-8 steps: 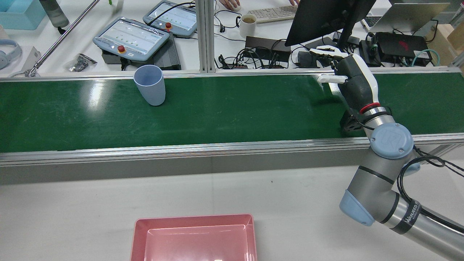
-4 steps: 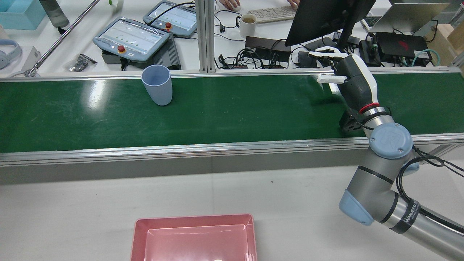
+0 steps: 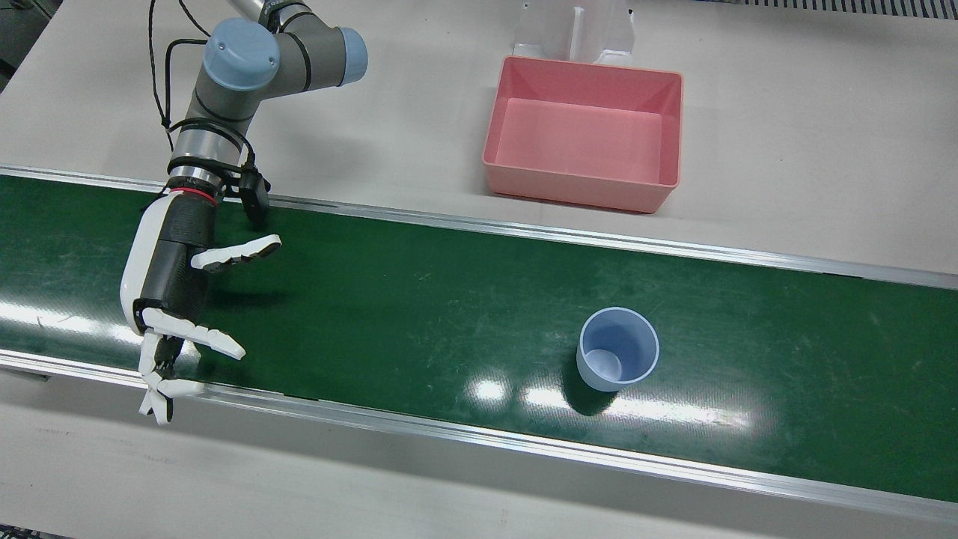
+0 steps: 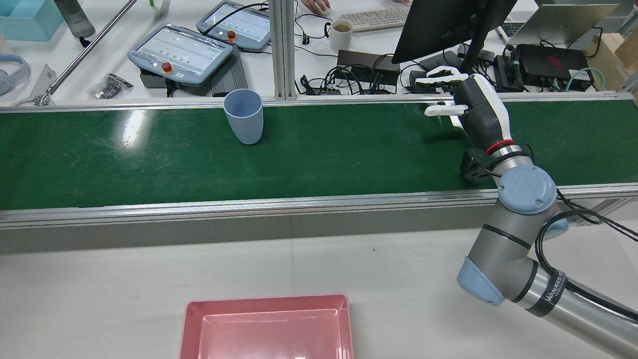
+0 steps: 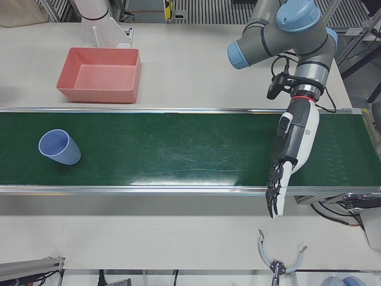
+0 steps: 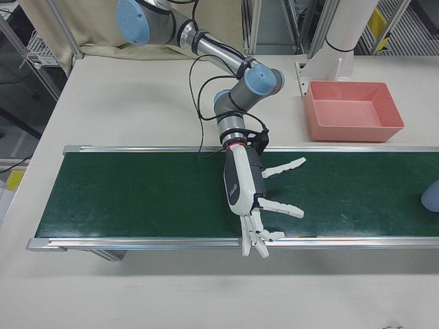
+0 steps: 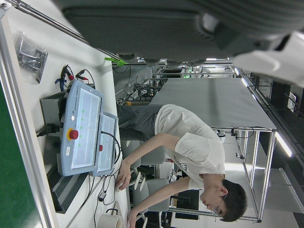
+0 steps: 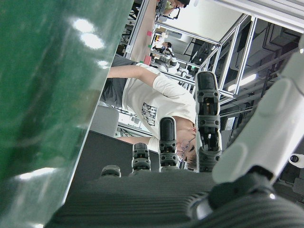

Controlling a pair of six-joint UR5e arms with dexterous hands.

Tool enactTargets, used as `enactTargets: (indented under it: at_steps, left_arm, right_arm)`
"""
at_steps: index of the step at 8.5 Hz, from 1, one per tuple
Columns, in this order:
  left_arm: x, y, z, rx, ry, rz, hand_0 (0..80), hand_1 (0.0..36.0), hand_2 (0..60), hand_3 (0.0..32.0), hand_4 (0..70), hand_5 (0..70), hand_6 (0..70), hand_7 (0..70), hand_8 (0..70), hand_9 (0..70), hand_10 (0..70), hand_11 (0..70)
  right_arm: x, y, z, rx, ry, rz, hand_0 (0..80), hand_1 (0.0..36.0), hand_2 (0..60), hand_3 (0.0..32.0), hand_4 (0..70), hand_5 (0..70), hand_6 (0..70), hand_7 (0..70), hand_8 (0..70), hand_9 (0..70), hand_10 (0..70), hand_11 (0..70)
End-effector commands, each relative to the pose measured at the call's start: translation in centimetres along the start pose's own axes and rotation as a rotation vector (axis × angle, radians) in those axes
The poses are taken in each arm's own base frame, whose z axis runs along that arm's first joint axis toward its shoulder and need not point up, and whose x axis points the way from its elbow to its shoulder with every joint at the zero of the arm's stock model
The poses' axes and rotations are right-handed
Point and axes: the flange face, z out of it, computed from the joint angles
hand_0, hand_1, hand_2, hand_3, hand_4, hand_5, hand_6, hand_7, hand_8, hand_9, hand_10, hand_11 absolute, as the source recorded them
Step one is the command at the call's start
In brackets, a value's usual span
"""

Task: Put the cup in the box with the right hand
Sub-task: 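Hold the right hand on the belt as the blue cup approaches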

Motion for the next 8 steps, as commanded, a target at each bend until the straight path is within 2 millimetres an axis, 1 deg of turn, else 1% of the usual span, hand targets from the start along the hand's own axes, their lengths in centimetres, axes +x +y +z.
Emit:
enactTargets:
  at_steps: [1,2,3,5,6,8]
  left_arm:
    - [0.0,0.0,0.0,0.000,-0.002,0.000,0.0,0.0,0.0,0.0,0.0,0.0,0.0,0.0,0.0,0.0,0.0,0.0]
    - [0.0,0.0,0.0,0.000,0.000,0.000,0.0,0.0,0.0,0.0,0.0,0.0,0.0,0.0,0.0,0.0,0.0,0.0]
    - [0.0,0.0,0.0,0.000,0.000,0.000,0.0,0.0,0.0,0.0,0.0,0.0,0.0,0.0,0.0,0.0,0.0,0.0]
    - [-0.1,0.0,0.0,0.000,-0.003,0.000,0.0,0.0,0.0,0.0,0.0,0.0,0.0,0.0,0.0,0.0,0.0,0.0]
    - [0.0,-0.1,0.0,0.001,0.000,0.000,0.0,0.0,0.0,0.0,0.0,0.0,0.0,0.0,0.0,0.0,0.0,0.0]
    - [0.0,-0.1,0.0,0.001,0.000,0.000,0.0,0.0,0.0,0.0,0.0,0.0,0.0,0.0,0.0,0.0,0.0,0.0]
  right_arm:
    - [-0.1,0.4,0.0,0.004,0.006,-0.010,47.5,0.0,0.0,7.8,47.7,0.3,7.4,49.7,3.9,15.4,0.0,0.0]
    - [-0.1,0.6,0.1,0.001,0.005,-0.008,49.0,0.7,0.0,8.2,43.4,1.1,7.2,47.5,4.0,15.1,0.0,0.0]
    - [-0.1,0.6,0.1,0.002,0.004,-0.008,48.3,0.0,0.0,8.8,43.2,0.8,6.9,46.6,3.9,14.8,0.0,0.0]
    - [0.0,0.2,0.0,0.009,0.002,-0.013,46.7,0.0,0.0,10.0,44.8,0.0,6.4,46.1,3.6,14.4,0.0,0.0]
    - [0.2,0.0,-0.1,0.012,0.005,-0.016,46.6,0.0,0.0,9.4,45.6,0.0,6.6,46.4,3.7,14.5,0.0,0.0]
    - [0.5,-0.5,0.0,0.021,0.007,-0.023,46.3,0.0,0.0,9.2,46.2,0.0,6.7,46.9,4.0,14.9,0.0,0.0]
